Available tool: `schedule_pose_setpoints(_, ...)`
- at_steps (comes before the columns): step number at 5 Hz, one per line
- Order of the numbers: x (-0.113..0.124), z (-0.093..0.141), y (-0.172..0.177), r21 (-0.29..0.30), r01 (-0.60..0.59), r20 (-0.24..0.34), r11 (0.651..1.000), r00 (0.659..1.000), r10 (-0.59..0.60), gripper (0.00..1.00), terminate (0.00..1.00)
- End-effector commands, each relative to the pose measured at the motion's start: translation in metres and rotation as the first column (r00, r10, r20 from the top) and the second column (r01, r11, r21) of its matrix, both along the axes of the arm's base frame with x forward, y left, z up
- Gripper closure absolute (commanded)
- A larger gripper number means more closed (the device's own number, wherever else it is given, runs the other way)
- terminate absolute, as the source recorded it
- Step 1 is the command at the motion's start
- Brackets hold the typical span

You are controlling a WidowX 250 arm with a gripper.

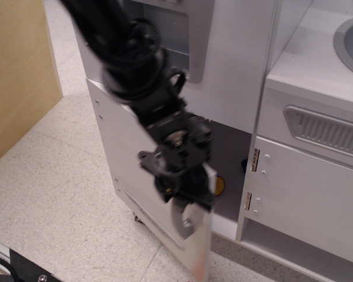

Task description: Open low fridge

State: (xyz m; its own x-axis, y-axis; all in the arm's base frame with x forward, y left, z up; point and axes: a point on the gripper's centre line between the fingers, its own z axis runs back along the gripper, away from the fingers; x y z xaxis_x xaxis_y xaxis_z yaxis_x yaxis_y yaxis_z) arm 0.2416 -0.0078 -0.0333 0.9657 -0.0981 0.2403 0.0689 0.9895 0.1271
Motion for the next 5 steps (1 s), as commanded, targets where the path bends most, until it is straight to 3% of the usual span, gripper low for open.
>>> schedule_pose_setpoints(1,-0.004,0.077,0.009,0.044,-0.083,-0.020,0.996,0.996,0.084,0.00,0.00)
schedule_pose_setpoints(2,-0.001,0.113,0.007,-0.003,-0.096,0.034,0.995,0.995,0.096,0.00,0.00)
schedule_pose_setpoints(3,0.015,0.121,-0.007,-0.030,-0.094,0.060,0.995,0.994,0.096,0.00,0.00)
schedule_pose_setpoints(5,0.046,0.072,-0.031,-0.035,0.002,0.104,0.999,0.995,0.002,0.00,0.00)
